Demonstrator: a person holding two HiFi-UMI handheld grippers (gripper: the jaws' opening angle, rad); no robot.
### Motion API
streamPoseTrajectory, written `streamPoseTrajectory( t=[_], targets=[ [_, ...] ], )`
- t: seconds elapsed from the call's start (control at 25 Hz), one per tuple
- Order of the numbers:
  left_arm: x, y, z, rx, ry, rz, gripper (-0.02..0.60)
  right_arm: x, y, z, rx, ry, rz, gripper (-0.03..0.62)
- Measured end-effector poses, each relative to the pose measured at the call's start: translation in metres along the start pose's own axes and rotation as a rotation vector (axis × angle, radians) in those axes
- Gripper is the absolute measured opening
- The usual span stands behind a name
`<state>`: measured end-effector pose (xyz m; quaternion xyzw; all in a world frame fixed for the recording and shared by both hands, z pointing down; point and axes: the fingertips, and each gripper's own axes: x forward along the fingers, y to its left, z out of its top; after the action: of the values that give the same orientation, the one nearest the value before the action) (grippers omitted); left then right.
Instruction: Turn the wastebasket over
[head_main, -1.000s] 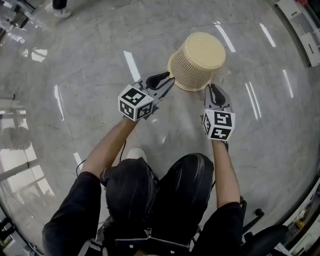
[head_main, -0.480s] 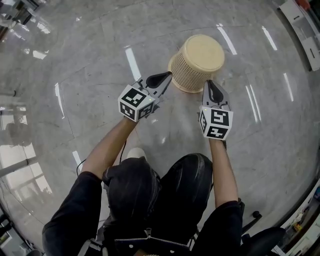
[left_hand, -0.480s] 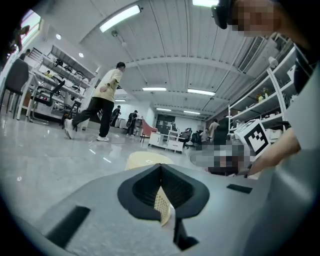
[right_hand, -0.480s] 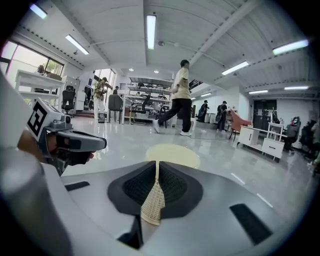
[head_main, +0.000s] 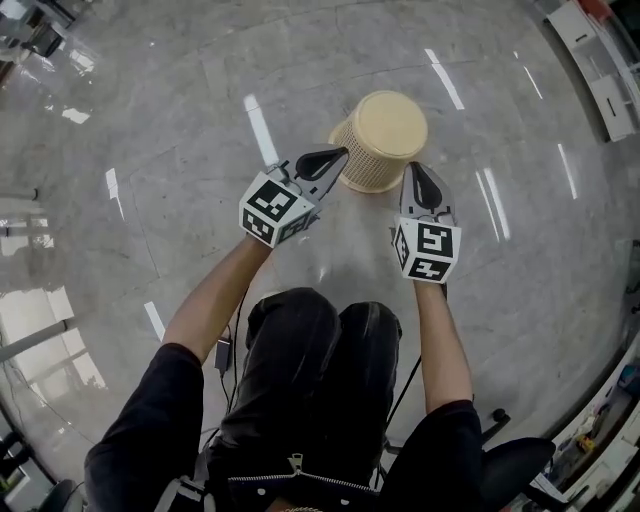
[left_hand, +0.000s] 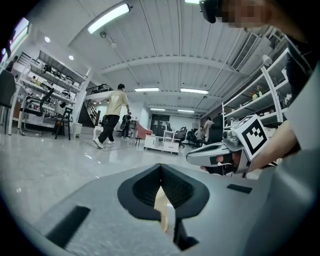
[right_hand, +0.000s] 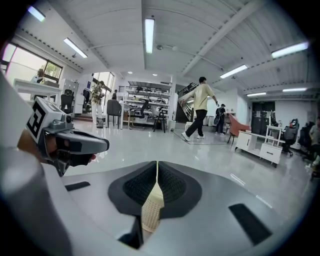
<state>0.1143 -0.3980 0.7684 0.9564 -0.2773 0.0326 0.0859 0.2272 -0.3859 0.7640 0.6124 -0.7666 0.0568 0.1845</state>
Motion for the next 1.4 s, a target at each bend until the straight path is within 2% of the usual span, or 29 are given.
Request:
streamPoseTrajectory(
  t=[0.2, 0.32, 0.44, 0.68, 0.8, 0.96, 1.12, 1.28, 1.4],
  targets=[
    [-0.021, -0.023, 0.102, 0.001, 0.022, 0.008, 0.005, -0.049, -0.011, 0.088, 0.055, 0.034, -0.024, 0.018],
    [-0.044, -0.039, 0.183, -0.011, 0.041, 0.018, 0.006, -0.09, -0.019, 0.153, 0.098, 0.099, -0.061, 0.02],
    [-0.064, -0.066, 0.268, -0.002, 0.067, 0.017, 0.006, -0.138, -0.027, 0.224, 0.149, 0.133, -0.059, 0.02],
    [-0.106, -0.132, 0.43, -0.014, 0.066, 0.021, 0.006, -0.251, -0.037, 0.38, 0.205, 0.028, -0.054, 0.021],
    [-0.125, -0.159, 0.498, -0.028, 0.046, 0.048, 0.006, -0.297, -0.034, 0.437, 0.189, 0.01, -0.039, 0.02],
    [-0.159, -0.203, 0.567, -0.061, 0.027, 0.13, 0.006, -0.366, -0.027, 0.492, 0.192, -0.021, -0.033, 0.018],
    [-0.185, -0.249, 0.619, -0.03, 0.014, 0.168, 0.006, -0.426, -0.024, 0.541, 0.211, -0.087, -0.04, 0.018],
    [-0.203, -0.282, 0.644, 0.016, 0.008, 0.178, 0.006, -0.46, -0.019, 0.573, 0.189, -0.135, -0.044, 0.011],
    [-0.215, -0.293, 0.64, 0.012, 0.019, 0.178, 0.006, -0.47, -0.008, 0.572, 0.2, -0.124, -0.022, 0.009]
  ],
)
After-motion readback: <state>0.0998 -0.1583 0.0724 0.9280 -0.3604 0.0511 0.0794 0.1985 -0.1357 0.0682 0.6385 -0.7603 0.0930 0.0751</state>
